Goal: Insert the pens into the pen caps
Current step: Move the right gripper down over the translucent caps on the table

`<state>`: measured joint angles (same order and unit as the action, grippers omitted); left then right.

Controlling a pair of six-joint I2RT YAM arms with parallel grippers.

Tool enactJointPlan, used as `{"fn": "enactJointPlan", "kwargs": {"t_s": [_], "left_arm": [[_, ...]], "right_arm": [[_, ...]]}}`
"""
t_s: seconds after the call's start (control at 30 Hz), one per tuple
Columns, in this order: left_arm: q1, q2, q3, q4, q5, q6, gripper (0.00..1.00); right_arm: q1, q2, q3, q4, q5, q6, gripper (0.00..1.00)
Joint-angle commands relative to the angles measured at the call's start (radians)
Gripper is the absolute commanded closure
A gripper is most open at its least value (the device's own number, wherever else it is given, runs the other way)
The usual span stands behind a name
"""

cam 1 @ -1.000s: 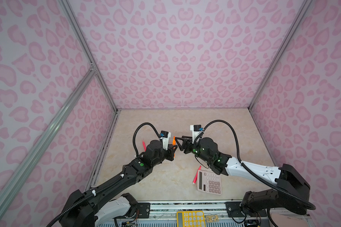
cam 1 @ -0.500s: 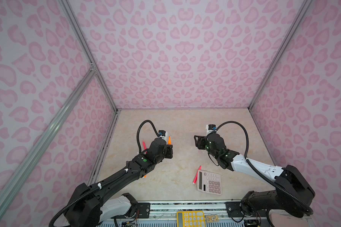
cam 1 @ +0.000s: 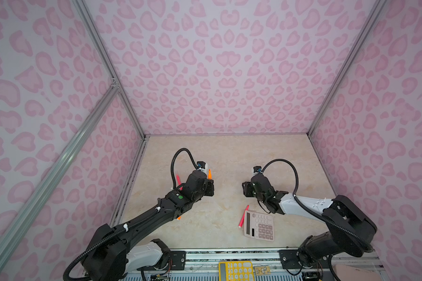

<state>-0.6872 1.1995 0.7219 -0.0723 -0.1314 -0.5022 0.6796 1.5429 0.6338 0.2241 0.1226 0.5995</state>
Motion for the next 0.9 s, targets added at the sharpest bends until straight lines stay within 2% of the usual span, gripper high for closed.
{"fn": "enactJointPlan", "kwargs": {"t_s": [0.0,0.2,0.63,0.87], "left_arm": [[0.001,-0.007,0.014,0.010,-0.015,0.008,0.97],[0.001,0.008,0.021,0.007,-0.005,0.007,0.97],[0.000,-0.025,0.015,0.000,-0.013,0.010,0.97],[0.000,-0.016,0.020,0.000,-0.005,0.007,0.97]], "right_arm": [[-0.002,0.048,-0.005,0.040,0.017,0.020,0.52],[0.002,0.058,-0.012,0.039,0.052,0.007,0.49],[0.005,0.165,0.079,-0.002,0.007,-0.050,0.52],[0.056,0.219,0.149,-0.039,-0.009,-0.090,0.65]]}}
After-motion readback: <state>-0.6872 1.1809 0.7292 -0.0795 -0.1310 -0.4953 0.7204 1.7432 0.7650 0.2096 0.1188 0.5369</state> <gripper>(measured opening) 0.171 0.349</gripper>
